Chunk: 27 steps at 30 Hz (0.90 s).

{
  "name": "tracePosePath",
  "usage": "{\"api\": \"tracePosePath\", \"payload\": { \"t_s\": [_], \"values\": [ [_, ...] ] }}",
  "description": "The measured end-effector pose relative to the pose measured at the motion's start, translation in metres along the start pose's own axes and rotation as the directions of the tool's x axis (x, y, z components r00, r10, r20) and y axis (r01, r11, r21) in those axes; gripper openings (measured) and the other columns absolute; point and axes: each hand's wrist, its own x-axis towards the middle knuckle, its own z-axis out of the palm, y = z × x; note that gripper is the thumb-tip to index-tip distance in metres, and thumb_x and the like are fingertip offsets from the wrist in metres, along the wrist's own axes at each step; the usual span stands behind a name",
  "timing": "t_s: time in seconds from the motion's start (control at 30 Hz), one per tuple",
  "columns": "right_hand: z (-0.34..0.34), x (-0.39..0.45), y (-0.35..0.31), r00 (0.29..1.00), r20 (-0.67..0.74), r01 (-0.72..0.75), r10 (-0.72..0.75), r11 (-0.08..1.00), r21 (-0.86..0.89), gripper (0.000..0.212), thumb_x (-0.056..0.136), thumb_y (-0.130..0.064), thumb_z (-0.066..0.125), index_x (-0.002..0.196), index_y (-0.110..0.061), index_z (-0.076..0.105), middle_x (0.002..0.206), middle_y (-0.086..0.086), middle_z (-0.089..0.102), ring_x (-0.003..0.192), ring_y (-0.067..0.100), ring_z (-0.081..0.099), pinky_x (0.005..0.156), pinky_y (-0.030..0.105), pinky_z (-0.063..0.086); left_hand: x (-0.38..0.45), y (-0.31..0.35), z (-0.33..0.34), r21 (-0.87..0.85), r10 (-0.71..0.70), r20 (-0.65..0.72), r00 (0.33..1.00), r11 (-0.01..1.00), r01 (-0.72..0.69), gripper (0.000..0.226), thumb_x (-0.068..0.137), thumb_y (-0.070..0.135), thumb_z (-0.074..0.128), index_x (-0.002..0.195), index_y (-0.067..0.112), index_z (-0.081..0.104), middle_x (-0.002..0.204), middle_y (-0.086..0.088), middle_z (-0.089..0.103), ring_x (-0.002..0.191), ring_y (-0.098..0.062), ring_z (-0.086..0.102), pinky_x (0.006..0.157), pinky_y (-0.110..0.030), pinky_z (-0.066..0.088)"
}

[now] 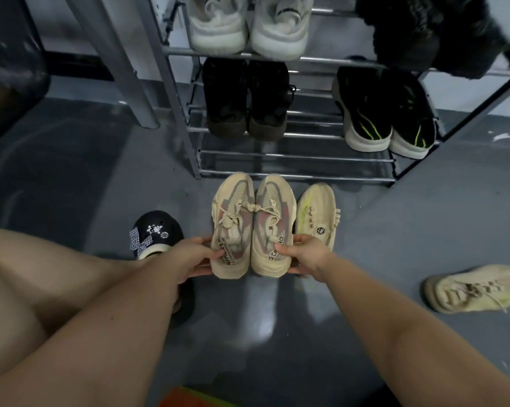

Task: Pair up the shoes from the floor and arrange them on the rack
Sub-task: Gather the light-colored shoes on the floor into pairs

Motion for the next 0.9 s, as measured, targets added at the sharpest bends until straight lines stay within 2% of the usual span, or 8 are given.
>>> {"api": "tracePosePath", "payload": {
  "t_s": [0.1, 0.2, 0.3, 0.43, 0.57, 0.7, 0.8, 0.9],
  "values": [
    [-0.002, 0.005, -0.016, 0.999, -0.011, 0.043, -0.042, 0.999, 0.028, 0.056, 0.08, -0.011, 0.074, 0.129, -0.008, 0.046, 0.116, 0.011, 0.064, 0.081, 0.015, 0.063, 0.053, 0.027, 0.054, 0.005, 0.019, 0.002, -0.006, 0.034, -0.039, 0.999, 0.999, -0.035, 0.046, 0.086, -0.002, 0.059, 0.13, 0.012, 0.053, 0.096, -0.004, 0.068, 0.084, -0.017, 0.065, 0.063, -0.025, 0.058],
    [0.0, 0.017, -0.027, 0.996, -0.016, 0.087, -0.086, 0.994, 0.06, 0.062, 0.08, -0.01, 0.073, 0.136, -0.005, 0.045, 0.125, 0.011, 0.062, 0.087, 0.018, 0.065, 0.061, 0.028, 0.053, 0.018, 0.03, 0.0, -0.071, 0.065, -0.112, 0.992, 0.995, -0.073, 0.047, 0.086, -0.003, 0.06, 0.13, 0.009, 0.053, 0.105, -0.008, 0.067, 0.085, -0.019, 0.065, 0.073, -0.032, 0.054],
    [0.003, 0.029, -0.039, 0.995, -0.026, 0.098, -0.097, 0.994, 0.053, 0.057, 0.083, -0.007, 0.07, 0.136, -0.008, 0.049, 0.121, 0.01, 0.065, 0.079, 0.011, 0.065, 0.052, 0.021, 0.051, 0.029, 0.04, -0.001, -0.087, 0.083, -0.138, 0.987, 0.992, -0.095, 0.045, 0.087, -0.003, 0.058, 0.131, 0.008, 0.052, 0.11, -0.01, 0.065, 0.085, -0.018, 0.064, 0.079, -0.033, 0.049],
    [0.004, 0.049, -0.062, 0.984, -0.058, 0.17, -0.167, 0.983, 0.063, 0.05, 0.083, -0.004, 0.068, 0.131, -0.006, 0.053, 0.118, 0.012, 0.065, 0.074, 0.01, 0.063, 0.047, 0.017, 0.053, 0.053, 0.062, -0.002, -0.133, 0.08, -0.175, 0.981, 0.986, -0.104, 0.043, 0.09, -0.005, 0.052, 0.131, 0.007, 0.051, 0.094, -0.006, 0.065, 0.081, -0.017, 0.061, 0.085, -0.035, 0.047],
    [0.007, 0.075, -0.088, 0.963, -0.112, 0.255, -0.245, 0.964, 0.079, 0.045, 0.085, 0.0, 0.065, 0.129, -0.002, 0.055, 0.109, 0.009, 0.065, 0.07, 0.012, 0.062, 0.056, 0.021, 0.056, 0.074, 0.094, 0.0, -0.137, 0.084, -0.198, 0.977, 0.984, -0.112, 0.042, 0.091, -0.006, 0.048, 0.131, 0.006, 0.051, 0.092, -0.006, 0.064, 0.077, -0.017, 0.059, 0.085, -0.036, 0.046],
    [0.009, 0.103, -0.103, 0.949, -0.189, 0.268, -0.252, 0.962, 0.062, 0.051, 0.083, -0.004, 0.069, 0.132, -0.003, 0.053, 0.121, 0.014, 0.065, 0.076, 0.015, 0.064, 0.054, 0.019, 0.054, 0.096, 0.122, 0.001, -0.093, 0.1, -0.246, 0.964, 0.988, -0.127, 0.04, 0.093, -0.001, 0.049, 0.131, 0.01, 0.053, 0.123, -0.012, 0.062, 0.106, -0.025, 0.06, 0.086, -0.034, 0.046],
    [0.012, 0.117, -0.118, 0.943, -0.221, 0.271, -0.25, 0.96, 0.07, 0.05, 0.084, -0.003, 0.069, 0.13, 0.0, 0.052, 0.116, 0.011, 0.066, 0.084, 0.02, 0.064, 0.061, 0.023, 0.056, 0.117, 0.129, -0.003, -0.123, 0.1, -0.269, 0.958, 0.983, -0.137, 0.038, 0.093, 0.001, 0.05, 0.13, 0.008, 0.054, 0.106, -0.008, 0.062, 0.095, -0.021, 0.06, 0.083, -0.034, 0.047],
    [0.015, 0.134, -0.134, 0.928, -0.258, 0.279, -0.27, 0.96, -0.001, 0.047, 0.081, -0.007, 0.073, 0.124, 0.001, 0.057, 0.114, 0.012, 0.067, 0.089, 0.023, 0.064, 0.078, 0.037, 0.058, 0.134, 0.136, -0.007, -0.128, 0.119, -0.272, 0.955, 0.979, -0.158, 0.037, 0.095, 0.003, 0.048, 0.131, 0.008, 0.053, 0.112, -0.008, 0.06, 0.085, -0.017, 0.061, 0.083, -0.033, 0.048]
  ]
}}
